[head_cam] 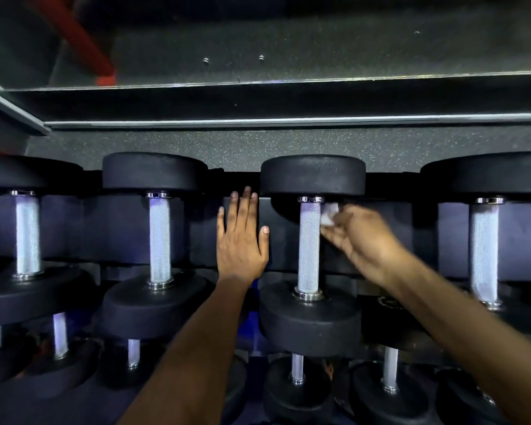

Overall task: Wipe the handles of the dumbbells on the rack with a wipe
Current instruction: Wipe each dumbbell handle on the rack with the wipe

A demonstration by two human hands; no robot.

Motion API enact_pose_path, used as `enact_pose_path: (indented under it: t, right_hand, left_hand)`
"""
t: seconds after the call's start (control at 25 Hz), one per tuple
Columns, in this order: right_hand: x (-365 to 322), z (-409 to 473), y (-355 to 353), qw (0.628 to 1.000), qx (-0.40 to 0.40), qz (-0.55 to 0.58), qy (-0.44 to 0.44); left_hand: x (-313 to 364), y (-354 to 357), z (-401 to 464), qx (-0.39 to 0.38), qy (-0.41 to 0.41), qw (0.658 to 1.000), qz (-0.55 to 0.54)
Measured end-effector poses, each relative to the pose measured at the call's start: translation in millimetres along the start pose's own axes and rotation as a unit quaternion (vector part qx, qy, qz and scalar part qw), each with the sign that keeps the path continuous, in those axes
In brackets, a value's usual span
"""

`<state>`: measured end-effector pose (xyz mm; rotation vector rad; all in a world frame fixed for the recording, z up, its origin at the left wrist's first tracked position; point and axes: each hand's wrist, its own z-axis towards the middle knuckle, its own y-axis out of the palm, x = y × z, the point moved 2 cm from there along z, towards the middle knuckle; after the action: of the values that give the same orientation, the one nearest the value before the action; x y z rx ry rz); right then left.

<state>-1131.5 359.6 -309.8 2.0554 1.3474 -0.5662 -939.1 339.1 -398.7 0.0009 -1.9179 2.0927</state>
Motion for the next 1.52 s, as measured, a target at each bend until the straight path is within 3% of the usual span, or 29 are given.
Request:
enact_pose_path:
  t: [0.08, 0.16, 0.32, 0.44, 0.48, 0.52, 0.6, 0.64, 0.76, 0.84, 0.88, 0.96, 1.04, 1.12, 1.24, 1.28, 1.36, 1.44, 1.52]
  right_hand:
    - [35.4, -25.1, -2.4, 0.982, -0.038, -0.185, 0.028]
    - [39.4, -16.8, -5.8, 0.974, -0.040, -0.212, 0.064]
    - [-2.3, 26.0, 9.7, 0.996, -0.049, 0.025, 0.069]
    - [26.4, 4.2, 6.1, 0.968, -0.165, -0.140, 0.128]
    - [27.4, 5.7, 0.9, 0.962, -0.171, -0.163, 0.139]
    - [20.0, 11.7, -3.2, 0.972, -0.148, -0.126, 0.129]
    - [2.6, 30.4, -5.2, 0.987, -0.098, 0.054, 0.114]
    - [0.7, 30.0, -3.4, 0.984, -0.110, 0.091, 0.104]
    - [27.3, -7.1, -17.0, 0.975, -0.149, -0.140, 0.087]
    - [32.7, -27.9, -29.9, 0.941, -0.113, -0.317, 0.030]
    - [26.8, -29.5, -32.0, 0.926, -0.040, -0.371, -0.058]
    - [4.7, -30.5, -21.0, 0.837, 0.142, -0.435, -0.299]
    - [3.3, -27.9, 1.8, 0.755, 0.158, -0.462, -0.437]
    - [19.7, -26.5, -0.1, 0.751, 0.090, -0.498, -0.423]
    - [39.2, -36.5, -11.9, 0.749, -0.092, -0.562, -0.338]
    - [33.2, -34.0, -8.8, 0.756, -0.101, -0.553, -0.336]
    - [8.2, -17.0, -0.6, 0.776, -0.008, -0.498, -0.387]
    - [-0.8, -9.5, 5.4, 0.749, 0.050, -0.511, -0.419]
    - [20.4, -19.6, -6.9, 0.727, -0.048, -0.557, -0.399]
  left_hand:
    - [0.3, -0.3, -0.3, -0.002, 0.000, 1.000, 0.003]
    - [-0.3, -0.5, 0.1, -0.005, 0.000, 1.000, 0.008]
    - [-0.1, 0.4, -0.6, -0.008, 0.001, 1.000, 0.011]
    - [0.0, 0.1, -0.5, -0.011, 0.001, 1.000, 0.010]
    - [0.0, 0.1, -0.2, -0.011, 0.001, 1.000, 0.009]
    - [0.1, 0.2, -0.2, -0.012, 0.002, 1.000, 0.009]
    - [-0.3, 0.1, -0.9, -0.012, 0.002, 1.000, 0.009]
    - [-0.4, -0.1, -1.0, -0.012, 0.001, 1.000, 0.010]
    - [-0.1, -0.2, -0.8, -0.012, 0.000, 1.000, 0.010]
    - [-0.7, 0.6, -1.4, -0.012, 0.002, 1.000, 0.012]
    - [-0.8, 0.7, -1.0, -0.011, 0.002, 1.000, 0.013]
    - [-0.6, 0.9, 0.0, -0.011, 0.001, 1.000, 0.010]
    - [-0.7, 0.5, -0.5, -0.007, 0.000, 1.000, 0.004]
    - [-0.7, 0.3, -1.4, -0.005, 0.001, 1.000, 0.002]
    - [-0.2, 0.6, -0.2, -0.003, 0.002, 1.000, 0.009]
    - [-0.4, 0.9, 0.7, -0.005, 0.002, 1.000, 0.008]
    - [-0.3, 0.8, 0.5, -0.007, 0.001, 1.000, 0.002]
    - [-0.2, 0.5, -0.6, -0.005, 0.000, 1.000, -0.001]
    - [-0.8, 0.9, -1.4, -0.005, 0.003, 1.000, 0.000]
